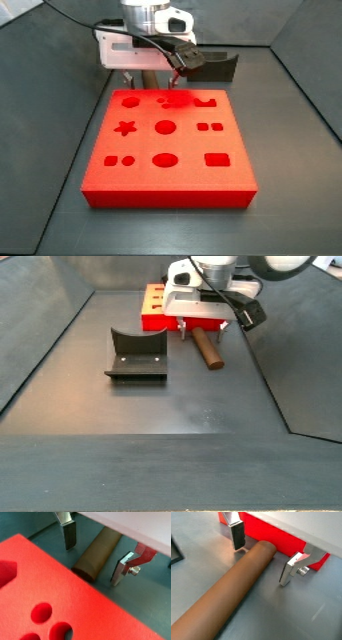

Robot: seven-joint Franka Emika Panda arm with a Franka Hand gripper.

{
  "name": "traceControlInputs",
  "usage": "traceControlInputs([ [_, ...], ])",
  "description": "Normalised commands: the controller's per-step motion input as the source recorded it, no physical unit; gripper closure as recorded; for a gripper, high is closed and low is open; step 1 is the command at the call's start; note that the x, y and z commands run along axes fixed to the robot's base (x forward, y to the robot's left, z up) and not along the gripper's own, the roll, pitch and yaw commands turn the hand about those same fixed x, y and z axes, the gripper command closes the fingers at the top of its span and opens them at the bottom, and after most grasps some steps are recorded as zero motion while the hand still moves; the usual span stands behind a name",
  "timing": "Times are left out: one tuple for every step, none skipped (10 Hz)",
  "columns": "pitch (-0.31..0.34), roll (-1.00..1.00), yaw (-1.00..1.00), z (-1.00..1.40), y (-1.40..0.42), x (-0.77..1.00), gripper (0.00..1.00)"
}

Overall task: Pick up the oval object. Move up. Place the oval object on the fixture. Regrasp the oval object. Move to above the board. Insert the oval object.
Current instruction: Pick up the oval object.

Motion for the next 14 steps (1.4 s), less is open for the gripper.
traceControlInputs([
  [0.003,0.00,0.00,-0.03,0.00,0.00,0.00],
  [0.043,-0.01,0.00,-0.13,0.00,0.03,0.00],
  [0.004,0.00,0.00,0.00,0.00,0.00,0.00],
  [0.000,0.00,0.00,0.00,0.00,0.00,0.00],
  [-0.090,-0.13,0.00,0.00,-0.02,0.00,0.00],
  [-0.157,-0.10,-0.04,0.00,-0.09,0.00,0.00],
  [0.000,0.06,0.00,-0.07,-0.02,0.00,0.00],
  [0.000,0.50,0.01,-0.33,-0.02,0.08,0.00],
  [0.000,0.50,0.14,-0.21,0.00,0.10,0.00],
  [0.000,0.04,0.00,0.00,0.00,0.00,0.00],
  [0.000,-0.02,0.00,0.00,0.00,0.00,0.00],
  [0.000,0.00,0.00,0.00,0.00,0.00,1.00],
  [-0.016,0.00,0.00,0.00,-0.01,-0.02,1.00],
  [-0.031,0.05,0.03,0.00,-0.15,-0.06,1.00],
])
